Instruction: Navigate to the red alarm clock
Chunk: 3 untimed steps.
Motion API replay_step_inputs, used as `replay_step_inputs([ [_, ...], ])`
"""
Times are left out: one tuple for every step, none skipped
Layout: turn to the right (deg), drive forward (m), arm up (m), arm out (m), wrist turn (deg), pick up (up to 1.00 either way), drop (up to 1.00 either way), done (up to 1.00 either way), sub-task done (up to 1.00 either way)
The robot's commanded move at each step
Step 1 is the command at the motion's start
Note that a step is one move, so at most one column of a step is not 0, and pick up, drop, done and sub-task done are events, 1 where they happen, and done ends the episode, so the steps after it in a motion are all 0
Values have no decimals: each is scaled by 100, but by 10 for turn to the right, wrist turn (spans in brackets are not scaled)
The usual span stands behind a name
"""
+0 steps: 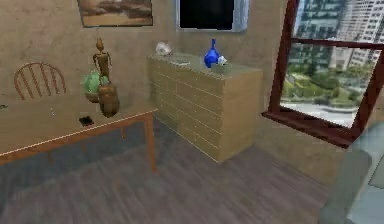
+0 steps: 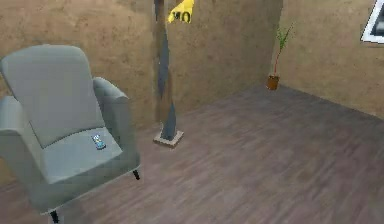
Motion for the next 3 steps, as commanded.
replay_step_inputs([
  [0,100,0,0,0,0,0,0,0],
  [0,75,0,0,0,0,0,0,0],
  [-330,0,0,0,0,0,0,0,0],
])
